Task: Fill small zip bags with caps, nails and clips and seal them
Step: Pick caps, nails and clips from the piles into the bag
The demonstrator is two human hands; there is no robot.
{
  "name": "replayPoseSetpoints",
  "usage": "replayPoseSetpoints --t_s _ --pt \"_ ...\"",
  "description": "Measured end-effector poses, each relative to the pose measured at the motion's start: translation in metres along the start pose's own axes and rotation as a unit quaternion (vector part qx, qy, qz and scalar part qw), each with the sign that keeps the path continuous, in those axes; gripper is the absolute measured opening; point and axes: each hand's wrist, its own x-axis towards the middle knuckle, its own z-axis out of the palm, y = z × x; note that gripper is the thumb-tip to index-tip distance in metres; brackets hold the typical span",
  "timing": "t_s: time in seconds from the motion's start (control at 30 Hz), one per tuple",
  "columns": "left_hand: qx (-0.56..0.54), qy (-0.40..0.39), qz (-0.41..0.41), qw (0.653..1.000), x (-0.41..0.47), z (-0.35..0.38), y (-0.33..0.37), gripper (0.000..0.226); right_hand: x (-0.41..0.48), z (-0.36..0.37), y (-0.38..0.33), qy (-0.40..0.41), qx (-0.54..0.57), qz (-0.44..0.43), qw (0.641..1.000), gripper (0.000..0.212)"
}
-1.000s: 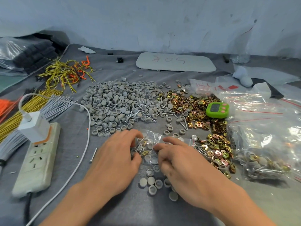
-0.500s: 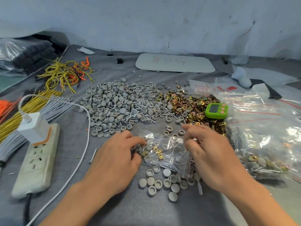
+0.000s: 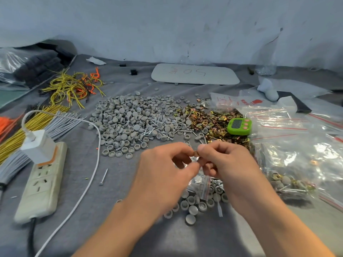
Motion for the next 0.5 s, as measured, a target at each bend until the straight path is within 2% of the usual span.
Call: replayPoseSetpoints --t_s 0.07,0.13,0.3,0.5 --pt "-0.022 0.021 -0.007 1.000 0.005 0.001 0.004 0.009 0.001 0.000 -0.002 0.012 -0.036 -0.027 0.999 0.023" --pt "-0.048 0.031 -0.005 0.998 0.011 -0.001 0.007 0.012 0.001 -0.001 -0.005 0.015 -0.060 -0.048 0.997 0.022" --pt "-0.004 0.016 0.023 1.000 0.017 -0.005 0.015 0.014 -0.001 0.000 -0.006 -0.012 -0.017 -0.032 0.999 0.030" --pt "-0.005 0.034 0.000 0.999 0.019 0.006 0.018 0.007 -0.004 -0.008 -0.007 -0.032 0.011 -0.021 0.999 0.033"
